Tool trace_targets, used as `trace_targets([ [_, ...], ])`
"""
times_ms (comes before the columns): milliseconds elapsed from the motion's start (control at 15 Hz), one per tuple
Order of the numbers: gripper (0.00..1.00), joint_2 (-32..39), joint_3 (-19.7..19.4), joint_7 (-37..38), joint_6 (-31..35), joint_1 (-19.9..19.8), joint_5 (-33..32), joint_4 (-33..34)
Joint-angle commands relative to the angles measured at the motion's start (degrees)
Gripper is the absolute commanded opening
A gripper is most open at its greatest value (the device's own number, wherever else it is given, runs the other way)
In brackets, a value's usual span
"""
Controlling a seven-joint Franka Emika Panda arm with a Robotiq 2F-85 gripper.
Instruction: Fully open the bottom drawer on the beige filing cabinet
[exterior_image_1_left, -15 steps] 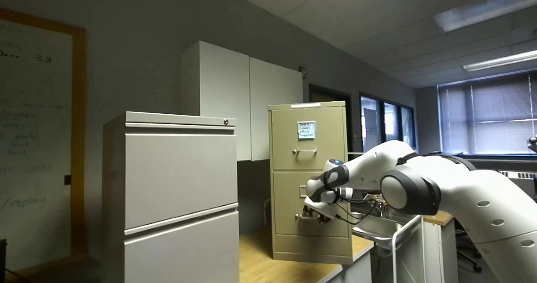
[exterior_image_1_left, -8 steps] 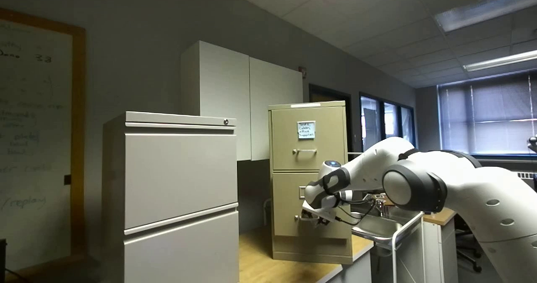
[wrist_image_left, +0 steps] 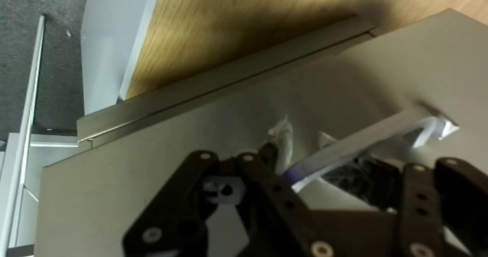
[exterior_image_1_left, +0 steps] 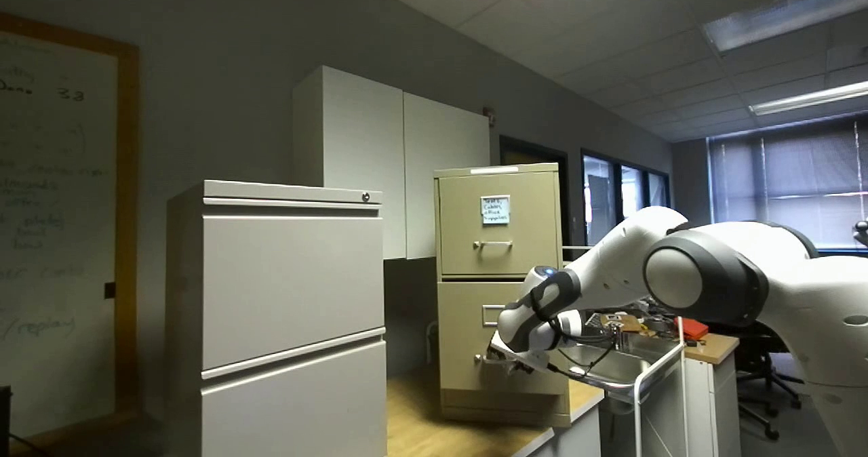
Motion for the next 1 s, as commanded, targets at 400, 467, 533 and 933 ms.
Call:
trace_targets([
  [400,0.01,-16.4,4.8,-6.3,10.1,2.8,-1.5,-27.3],
  [467,0.01,-17.9,5.7,-7.1,11.6,2.8,-1.0,-29.9],
  [533,0.03,-19.5,6.4,-7.4,12.8,2.8,-0.7,-32.5],
  [933,0.03,-29.7,10.4,-2.6,20.5,4.1,-4.0,-47.0],
])
